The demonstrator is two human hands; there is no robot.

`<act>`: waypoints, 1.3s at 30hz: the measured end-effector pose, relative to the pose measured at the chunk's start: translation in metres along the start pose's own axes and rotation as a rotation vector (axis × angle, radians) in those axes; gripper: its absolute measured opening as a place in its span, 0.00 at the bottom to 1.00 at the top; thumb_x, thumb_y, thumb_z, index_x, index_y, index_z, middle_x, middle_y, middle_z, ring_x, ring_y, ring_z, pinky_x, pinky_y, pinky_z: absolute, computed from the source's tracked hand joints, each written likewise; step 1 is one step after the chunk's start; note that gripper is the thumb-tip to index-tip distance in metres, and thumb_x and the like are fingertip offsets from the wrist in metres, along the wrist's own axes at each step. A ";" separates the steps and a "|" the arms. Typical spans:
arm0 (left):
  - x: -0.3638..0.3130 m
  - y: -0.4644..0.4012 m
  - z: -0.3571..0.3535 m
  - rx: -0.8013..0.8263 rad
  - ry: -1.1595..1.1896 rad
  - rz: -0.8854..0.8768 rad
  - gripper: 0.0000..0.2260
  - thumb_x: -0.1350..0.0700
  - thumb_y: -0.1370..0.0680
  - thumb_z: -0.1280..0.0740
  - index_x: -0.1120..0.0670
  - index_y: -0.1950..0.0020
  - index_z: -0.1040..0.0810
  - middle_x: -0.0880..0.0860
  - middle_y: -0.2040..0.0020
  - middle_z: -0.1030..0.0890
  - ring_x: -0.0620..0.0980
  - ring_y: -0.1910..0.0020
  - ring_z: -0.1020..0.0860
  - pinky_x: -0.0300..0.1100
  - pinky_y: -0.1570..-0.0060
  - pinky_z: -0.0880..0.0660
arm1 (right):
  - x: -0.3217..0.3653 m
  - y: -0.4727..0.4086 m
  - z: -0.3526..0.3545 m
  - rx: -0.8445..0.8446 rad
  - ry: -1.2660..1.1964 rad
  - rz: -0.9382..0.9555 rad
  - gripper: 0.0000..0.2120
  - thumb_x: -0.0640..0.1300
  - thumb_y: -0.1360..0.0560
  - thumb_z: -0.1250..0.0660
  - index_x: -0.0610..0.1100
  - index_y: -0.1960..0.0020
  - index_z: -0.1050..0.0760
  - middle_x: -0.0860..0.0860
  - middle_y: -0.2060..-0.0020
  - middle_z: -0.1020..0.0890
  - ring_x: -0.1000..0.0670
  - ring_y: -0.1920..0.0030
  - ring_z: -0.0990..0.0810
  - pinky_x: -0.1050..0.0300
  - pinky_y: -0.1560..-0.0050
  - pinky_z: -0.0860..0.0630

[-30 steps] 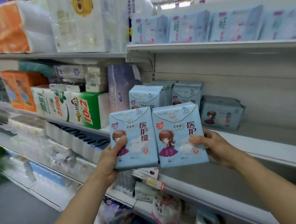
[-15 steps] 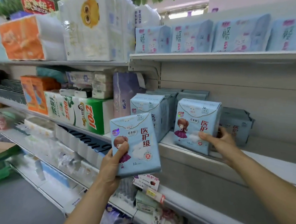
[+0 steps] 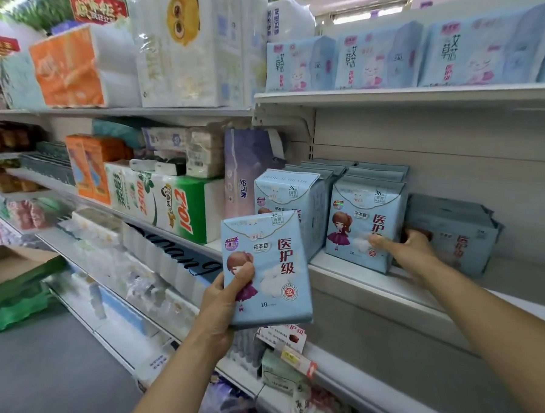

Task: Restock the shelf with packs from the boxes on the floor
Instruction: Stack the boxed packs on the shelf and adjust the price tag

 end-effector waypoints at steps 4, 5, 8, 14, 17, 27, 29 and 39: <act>0.001 0.000 0.000 0.011 -0.017 0.005 0.27 0.50 0.34 0.26 0.57 0.37 0.22 0.60 0.46 0.16 0.58 0.52 0.16 0.50 0.58 0.18 | -0.001 -0.004 -0.005 0.014 0.052 -0.023 0.28 0.50 0.32 0.22 0.42 0.38 0.28 0.44 0.39 0.20 0.43 0.44 0.20 0.46 0.39 0.24; 0.000 0.000 0.000 0.011 -0.022 0.004 0.28 0.49 0.35 0.26 0.57 0.37 0.22 0.60 0.46 0.15 0.59 0.52 0.16 0.50 0.57 0.18 | 0.000 -0.005 -0.006 0.016 0.063 -0.026 0.28 0.50 0.33 0.22 0.43 0.38 0.27 0.44 0.40 0.20 0.43 0.44 0.20 0.45 0.39 0.24; -0.002 0.002 -0.002 0.011 -0.031 0.004 0.30 0.48 0.36 0.25 0.58 0.37 0.22 0.59 0.47 0.15 0.57 0.54 0.15 0.49 0.59 0.18 | 0.000 -0.007 -0.006 0.015 0.090 -0.042 0.28 0.50 0.33 0.22 0.43 0.37 0.28 0.44 0.39 0.20 0.43 0.44 0.20 0.46 0.39 0.24; -0.003 0.009 -0.007 0.015 -0.036 0.004 0.31 0.49 0.36 0.23 0.59 0.36 0.23 0.59 0.47 0.15 0.57 0.53 0.16 0.48 0.61 0.19 | -0.002 0.000 0.001 -0.086 0.211 -0.040 0.33 0.49 0.30 0.24 0.37 0.33 0.35 0.41 0.36 0.25 0.40 0.38 0.25 0.48 0.43 0.28; -0.003 0.012 -0.010 0.018 -0.051 0.003 0.30 0.49 0.36 0.22 0.58 0.36 0.22 0.58 0.47 0.15 0.56 0.54 0.15 0.47 0.61 0.19 | -0.008 0.007 0.010 -0.140 0.276 -0.053 0.36 0.53 0.27 0.28 0.38 0.30 0.41 0.40 0.35 0.28 0.40 0.37 0.27 0.45 0.40 0.29; 0.008 0.021 -0.042 0.111 -0.062 0.022 0.24 0.51 0.33 0.26 0.59 0.40 0.21 0.59 0.50 0.15 0.54 0.59 0.15 0.45 0.64 0.19 | 0.017 0.083 -0.054 0.442 0.052 0.046 0.26 0.63 0.28 0.32 0.42 0.43 0.21 0.46 0.52 0.15 0.49 0.54 0.18 0.54 0.58 0.21; 0.013 0.023 -0.052 0.135 -0.100 0.017 0.25 0.51 0.33 0.22 0.58 0.40 0.21 0.59 0.49 0.15 0.54 0.58 0.15 0.45 0.62 0.19 | 0.010 0.100 -0.070 0.603 0.031 -0.002 0.28 0.62 0.31 0.30 0.44 0.39 0.23 0.48 0.48 0.16 0.49 0.49 0.18 0.49 0.51 0.19; 0.008 0.024 -0.103 0.190 -0.249 -0.125 0.31 0.45 0.36 0.21 0.51 0.36 0.23 0.53 0.44 0.15 0.54 0.46 0.17 0.54 0.44 0.21 | 0.015 0.090 -0.030 0.408 -0.025 0.095 0.38 0.51 0.42 0.17 0.45 0.37 0.28 0.48 0.47 0.16 0.46 0.52 0.15 0.44 0.54 0.18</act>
Point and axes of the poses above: each hand's wrist, its own y-axis away from the middle knuckle, its own z-axis out of the back of the hand, x = y × z, the point moved 10 cm from there along -y, towards the middle knuckle
